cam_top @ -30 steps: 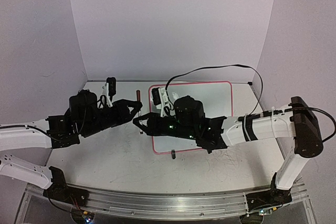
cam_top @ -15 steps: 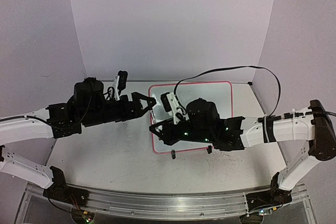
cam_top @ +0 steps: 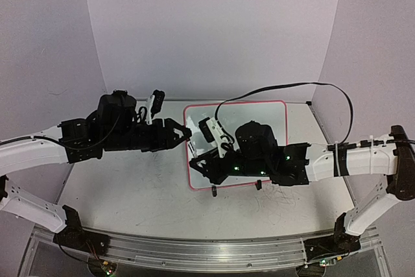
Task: Write a sentence on the whiteboard
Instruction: Pass from the right arm to the left
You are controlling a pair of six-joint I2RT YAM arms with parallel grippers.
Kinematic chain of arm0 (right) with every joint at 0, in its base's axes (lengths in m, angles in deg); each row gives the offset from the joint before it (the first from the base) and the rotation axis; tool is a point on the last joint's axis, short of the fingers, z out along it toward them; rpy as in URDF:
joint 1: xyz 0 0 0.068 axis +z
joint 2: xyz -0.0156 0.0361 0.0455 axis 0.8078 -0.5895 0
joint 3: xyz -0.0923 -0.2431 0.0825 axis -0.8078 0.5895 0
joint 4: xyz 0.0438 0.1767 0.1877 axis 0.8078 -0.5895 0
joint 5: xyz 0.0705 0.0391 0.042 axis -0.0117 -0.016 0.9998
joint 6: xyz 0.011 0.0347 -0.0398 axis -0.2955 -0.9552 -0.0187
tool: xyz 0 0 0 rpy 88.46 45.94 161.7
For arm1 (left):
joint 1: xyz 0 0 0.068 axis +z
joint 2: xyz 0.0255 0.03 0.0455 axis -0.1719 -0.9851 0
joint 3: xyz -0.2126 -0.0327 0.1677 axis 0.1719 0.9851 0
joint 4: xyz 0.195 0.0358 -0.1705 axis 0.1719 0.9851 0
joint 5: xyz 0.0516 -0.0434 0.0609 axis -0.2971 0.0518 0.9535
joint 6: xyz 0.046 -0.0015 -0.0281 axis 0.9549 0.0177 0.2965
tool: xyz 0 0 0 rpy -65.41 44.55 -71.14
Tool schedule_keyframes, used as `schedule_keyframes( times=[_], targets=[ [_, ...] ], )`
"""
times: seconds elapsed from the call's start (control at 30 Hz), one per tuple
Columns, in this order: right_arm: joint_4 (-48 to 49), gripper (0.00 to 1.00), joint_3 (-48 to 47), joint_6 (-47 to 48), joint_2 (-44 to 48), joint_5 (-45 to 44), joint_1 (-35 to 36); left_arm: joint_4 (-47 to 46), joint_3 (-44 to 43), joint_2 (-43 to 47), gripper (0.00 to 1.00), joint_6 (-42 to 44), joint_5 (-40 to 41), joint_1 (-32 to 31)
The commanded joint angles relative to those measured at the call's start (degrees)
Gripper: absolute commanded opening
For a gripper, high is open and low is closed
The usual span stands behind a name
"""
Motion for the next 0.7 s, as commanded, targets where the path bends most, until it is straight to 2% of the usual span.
schedule_keyframes(
  times=[0.0, 0.17, 0.3, 0.53, 0.67],
  targets=[
    [0.2, 0.0, 0.9, 2.6, 1.8, 2.8, 0.0, 1.4, -4.2, -2.0, 0.55, -0.7, -2.1, 0.8],
    [-1.6, 0.0, 2.3, 5.5, 3.1, 3.1, 0.0, 1.5, -4.3, -2.7, 0.45, -1.1, -6.6, 1.6],
    [-2.8, 0.0, 3.8, 8.1, 4.9, 4.4, 0.0, 2.2, -3.4, -3.0, 0.37, -1.9, -15.5, 4.0],
    [-6.3, 0.0, 2.4, 11.7, 4.6, 8.0, 0.1, 3.1, -3.7, -6.2, 0.43, -0.2, -29.3, 5.1],
    [-7.8, 0.0, 1.5, 12.8, 4.4, 8.1, 0.0, 3.5, -3.5, -6.4, 0.39, 0.7, -31.7, 5.1]
  ],
)
